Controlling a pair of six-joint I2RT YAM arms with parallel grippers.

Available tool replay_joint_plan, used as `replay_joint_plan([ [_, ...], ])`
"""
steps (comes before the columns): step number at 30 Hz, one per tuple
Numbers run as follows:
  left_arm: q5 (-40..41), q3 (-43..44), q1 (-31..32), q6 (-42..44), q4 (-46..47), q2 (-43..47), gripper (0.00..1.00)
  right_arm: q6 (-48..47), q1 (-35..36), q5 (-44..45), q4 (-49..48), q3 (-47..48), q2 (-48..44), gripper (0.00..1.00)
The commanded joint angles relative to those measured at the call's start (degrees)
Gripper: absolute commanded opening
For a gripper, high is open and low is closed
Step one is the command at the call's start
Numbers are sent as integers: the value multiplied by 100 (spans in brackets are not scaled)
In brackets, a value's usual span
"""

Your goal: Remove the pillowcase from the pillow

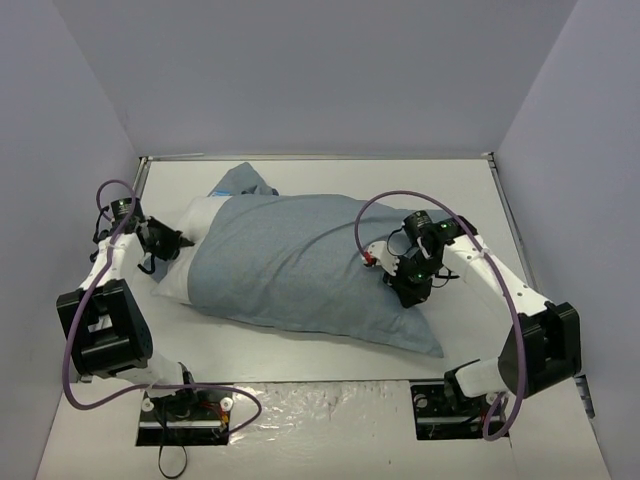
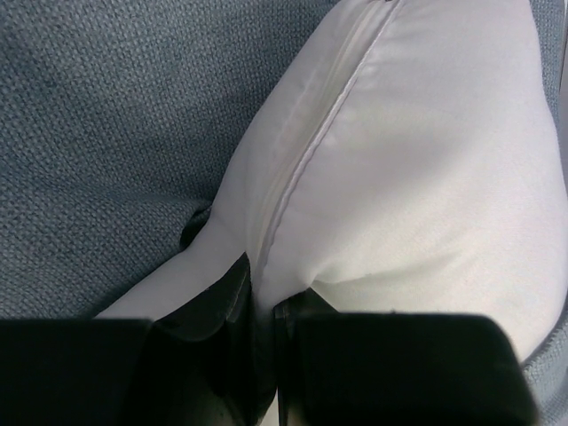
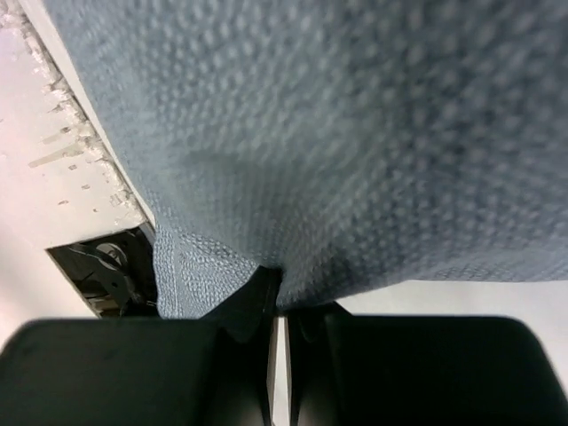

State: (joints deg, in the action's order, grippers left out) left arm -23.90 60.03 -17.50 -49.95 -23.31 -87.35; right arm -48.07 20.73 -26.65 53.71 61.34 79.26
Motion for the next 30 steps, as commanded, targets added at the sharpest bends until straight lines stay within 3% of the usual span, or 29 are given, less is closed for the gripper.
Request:
replay_joint_plan([
  [1, 131, -140, -61, -93, 116, 183, 2, 17, -8, 326, -1, 508, 133, 0],
  [11, -150, -562, -61, -32, 274, 605, 2, -79, -1624, 214, -432, 2969, 1213, 0],
  [19, -255, -888, -61, -15, 424, 720, 2, -255, -1783, -33, -598, 1865, 1267, 0],
  [24, -334, -932, -61, 21, 459, 684, 2, -281, -2283, -208, -616, 1741, 1197, 24],
  [25, -326, -932, -61, 29, 459, 684, 2, -290, -2354, -252, -616, 1793, 1188, 32],
  [26, -352, -923, -61, 38, 450, 693, 2, -308, -2424, -279, -616, 1820, 1197, 51],
  [28, -370, -888, -61, 65, 424, 711, 2, -404, -2565, -427, -590, 1864, 1171, 71],
  [30, -387, -870, -61, 74, 406, 728, 2, -553, -2565, -550, -590, 1820, 1127, 81],
])
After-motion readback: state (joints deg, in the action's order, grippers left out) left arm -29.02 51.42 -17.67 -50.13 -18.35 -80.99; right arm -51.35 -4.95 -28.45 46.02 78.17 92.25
